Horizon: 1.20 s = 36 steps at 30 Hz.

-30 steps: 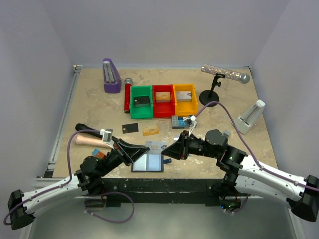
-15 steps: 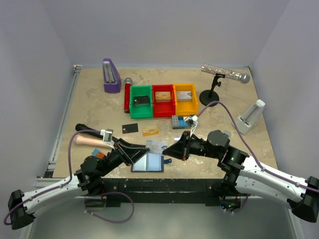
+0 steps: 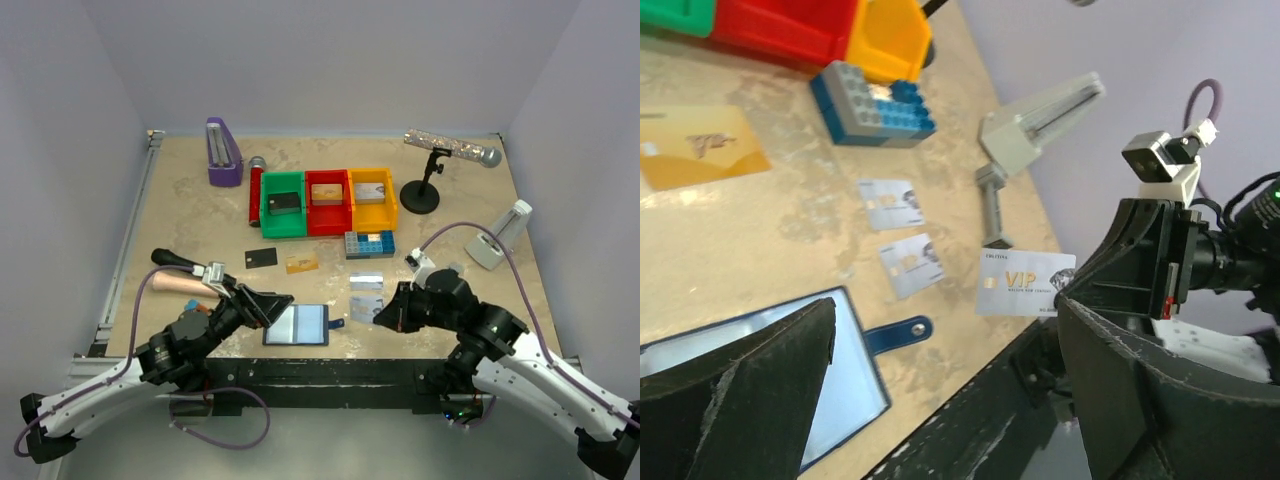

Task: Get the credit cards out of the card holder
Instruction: Place the credit card at the center of the board.

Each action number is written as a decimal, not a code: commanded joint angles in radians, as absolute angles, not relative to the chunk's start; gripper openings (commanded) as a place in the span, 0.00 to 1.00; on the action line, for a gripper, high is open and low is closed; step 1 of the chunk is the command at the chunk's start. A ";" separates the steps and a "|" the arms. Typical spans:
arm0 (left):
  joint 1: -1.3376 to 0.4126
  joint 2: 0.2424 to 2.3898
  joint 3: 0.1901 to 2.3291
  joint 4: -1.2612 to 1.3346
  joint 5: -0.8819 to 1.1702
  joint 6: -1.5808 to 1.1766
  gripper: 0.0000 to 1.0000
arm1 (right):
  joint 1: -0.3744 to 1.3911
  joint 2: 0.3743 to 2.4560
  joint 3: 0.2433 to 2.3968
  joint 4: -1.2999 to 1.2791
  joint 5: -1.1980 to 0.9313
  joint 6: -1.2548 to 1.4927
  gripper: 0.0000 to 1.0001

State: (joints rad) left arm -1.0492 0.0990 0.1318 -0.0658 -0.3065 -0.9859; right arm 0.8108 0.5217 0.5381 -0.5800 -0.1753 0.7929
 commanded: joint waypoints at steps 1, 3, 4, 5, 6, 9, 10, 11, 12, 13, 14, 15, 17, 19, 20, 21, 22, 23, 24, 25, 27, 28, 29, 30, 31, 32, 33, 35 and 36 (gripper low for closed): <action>-1.049 0.147 0.189 -0.224 -0.365 -0.991 0.95 | 0.798 0.573 0.459 -0.701 -0.118 0.831 0.00; -1.049 0.172 0.204 -0.253 -0.362 -0.999 0.95 | 0.796 0.607 0.421 -0.651 -0.150 0.851 0.00; -1.049 0.178 0.212 -0.262 -0.361 -0.997 0.95 | 0.798 0.621 0.407 -0.632 -0.161 0.860 0.00; -1.049 0.181 0.213 -0.268 -0.359 -0.997 0.95 | 0.796 0.630 0.393 -0.614 -0.173 0.865 0.00; -1.049 0.176 0.212 -0.273 -0.354 -0.997 0.95 | 0.796 0.638 0.379 -0.594 -0.185 0.865 0.00; -1.049 0.157 0.199 -0.275 -0.354 -0.999 0.95 | 0.796 0.655 0.350 -0.546 -0.216 0.873 0.00; -1.049 0.149 0.196 -0.273 -0.356 -1.002 0.95 | 0.795 0.661 0.344 -0.534 -0.224 0.876 0.00; -1.049 0.144 0.190 -0.272 -0.354 -1.003 0.95 | 0.796 0.672 0.336 -0.516 -0.233 0.879 0.00; -1.049 0.144 0.189 -0.273 -0.357 -1.006 0.95 | 0.795 0.681 0.331 -0.497 -0.242 0.885 0.00; -1.049 0.144 0.186 -0.273 -0.354 -1.009 0.95 | 0.796 0.696 0.325 -0.479 -0.251 0.890 0.00; -1.049 0.147 0.187 -0.273 -0.354 -1.011 0.95 | 0.795 0.713 0.322 -0.465 -0.258 0.891 0.00; -1.049 0.150 0.187 -0.273 -0.351 -1.012 0.95 | 0.796 0.725 0.321 -0.454 -0.261 0.893 0.00; -1.049 0.152 0.186 -0.273 -0.345 -1.014 0.95 | 0.796 0.750 0.318 -0.440 -0.264 0.894 0.00; -1.049 0.149 0.187 -0.278 -0.342 -1.015 0.95 | 0.795 0.768 0.318 -0.436 -0.259 0.894 0.00; -1.049 0.149 0.189 -0.284 -0.341 -1.015 0.95 | 0.795 0.773 0.319 -0.437 -0.255 0.894 0.00; -1.049 0.149 0.190 -0.294 -0.341 -1.015 0.96 | 0.793 0.778 0.318 -0.439 -0.249 0.897 0.00; -1.049 0.150 0.195 -0.301 -0.341 -1.014 0.96 | 0.792 0.779 0.318 -0.439 -0.245 0.896 0.00; -1.049 0.150 0.196 -0.308 -0.345 -1.014 0.97 | 0.788 0.781 0.318 -0.439 -0.242 0.894 0.00; -1.049 0.152 0.199 -0.313 -0.348 -1.014 0.97 | 0.787 0.782 0.318 -0.439 -0.241 0.894 0.00; -1.049 0.152 0.201 -0.317 -0.351 -1.014 0.97 | 0.782 0.785 0.318 -0.439 -0.239 0.893 0.00; -1.049 0.155 0.201 -0.321 -0.351 -1.014 0.97 | 0.776 0.793 0.319 -0.442 -0.238 0.885 0.00; -1.049 0.156 0.201 -0.318 -0.351 -1.014 0.97 | 0.772 0.796 0.321 -0.445 -0.238 0.879 0.00; -1.049 0.161 0.199 -0.316 -0.351 -1.015 0.97 | 0.766 0.801 0.322 -0.449 -0.239 0.874 0.00; -1.049 0.163 0.199 -0.316 -0.351 -1.015 0.97 | 0.759 0.805 0.325 -0.452 -0.241 0.868 0.00; -1.049 0.166 0.199 -0.313 -0.351 -1.014 0.97 | 0.755 0.808 0.325 -0.453 -0.245 0.864 0.00; -1.049 0.170 0.201 -0.311 -0.350 -1.014 0.98 | 0.749 0.811 0.325 -0.453 -0.250 0.858 0.00; -1.049 0.173 0.201 -0.310 -0.351 -1.014 0.98 | 0.743 0.815 0.327 -0.454 -0.252 0.853 0.00; -1.049 0.179 0.201 -0.308 -0.351 -1.012 0.98 | 0.730 0.819 0.330 -0.460 -0.253 0.841 0.00; -1.049 0.184 0.202 -0.308 -0.351 -1.014 0.98 | 0.726 0.821 0.333 -0.463 -0.253 0.839 0.00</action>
State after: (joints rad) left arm -1.0492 0.1669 0.1669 -0.3233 -0.3450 -1.0115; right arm 0.7471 0.8097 0.3305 -0.4423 -0.2642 0.8745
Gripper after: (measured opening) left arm 0.975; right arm 0.010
